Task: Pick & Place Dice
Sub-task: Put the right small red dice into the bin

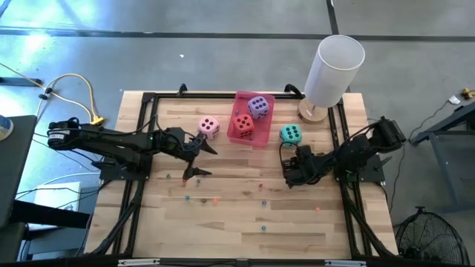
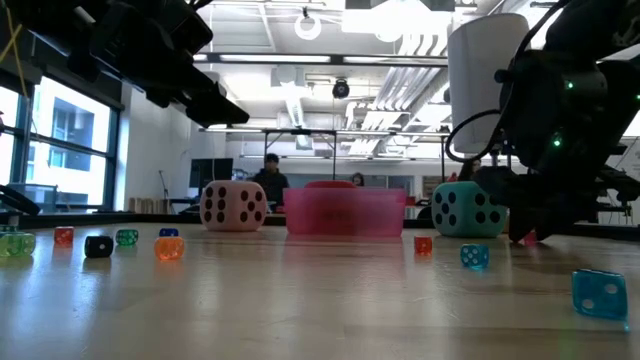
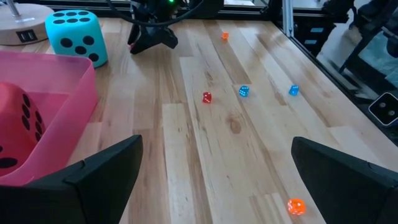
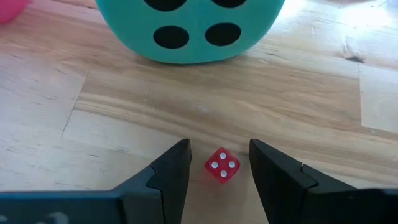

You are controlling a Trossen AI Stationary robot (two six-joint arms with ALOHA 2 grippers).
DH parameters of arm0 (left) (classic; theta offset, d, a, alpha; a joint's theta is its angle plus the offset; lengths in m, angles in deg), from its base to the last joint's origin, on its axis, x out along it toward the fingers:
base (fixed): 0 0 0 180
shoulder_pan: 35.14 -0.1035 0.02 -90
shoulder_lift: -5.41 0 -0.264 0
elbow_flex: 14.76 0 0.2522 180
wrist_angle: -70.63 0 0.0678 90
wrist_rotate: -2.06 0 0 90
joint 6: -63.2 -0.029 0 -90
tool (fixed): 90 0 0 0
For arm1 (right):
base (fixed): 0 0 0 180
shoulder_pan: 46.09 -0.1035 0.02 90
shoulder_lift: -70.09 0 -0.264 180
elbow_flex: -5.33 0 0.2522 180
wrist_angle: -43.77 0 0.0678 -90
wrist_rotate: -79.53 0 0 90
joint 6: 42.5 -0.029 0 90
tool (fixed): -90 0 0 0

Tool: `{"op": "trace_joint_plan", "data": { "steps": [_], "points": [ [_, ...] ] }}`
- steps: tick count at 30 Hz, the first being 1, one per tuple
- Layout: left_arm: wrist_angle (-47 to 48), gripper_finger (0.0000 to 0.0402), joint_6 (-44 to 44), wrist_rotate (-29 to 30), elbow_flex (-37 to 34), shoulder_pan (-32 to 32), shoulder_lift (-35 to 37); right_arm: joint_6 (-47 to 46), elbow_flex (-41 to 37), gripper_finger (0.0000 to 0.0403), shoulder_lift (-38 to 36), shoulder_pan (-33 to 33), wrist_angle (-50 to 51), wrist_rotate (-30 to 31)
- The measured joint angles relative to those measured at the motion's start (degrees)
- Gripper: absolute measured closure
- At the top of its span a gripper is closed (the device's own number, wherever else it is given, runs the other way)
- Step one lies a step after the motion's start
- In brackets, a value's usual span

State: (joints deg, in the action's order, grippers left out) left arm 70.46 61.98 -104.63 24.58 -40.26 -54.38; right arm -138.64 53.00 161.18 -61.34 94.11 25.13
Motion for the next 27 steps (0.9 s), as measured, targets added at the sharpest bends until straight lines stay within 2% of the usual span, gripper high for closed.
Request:
{"op": "trace_joint_plan", "data": {
  "steps": [12,23,27],
  "points": [
    [0.0,0.0002,0.6,0.0,0.0,0.0,0.0,0.0,0.0,0.0245,0.0,-1.2,0.0,-0.8],
    [0.2,0.0002,0.6,0.0,0.0,0.0,0.0,0.5,0.0,0.0336,0.0,-1.2,-0.4,-1.7],
    [0.2,0.0002,0.6,0.0,0.0,0.0,0.0,1.4,0.0,0.0345,0.0,-1.2,-0.5,-1.7]
  ]
}}
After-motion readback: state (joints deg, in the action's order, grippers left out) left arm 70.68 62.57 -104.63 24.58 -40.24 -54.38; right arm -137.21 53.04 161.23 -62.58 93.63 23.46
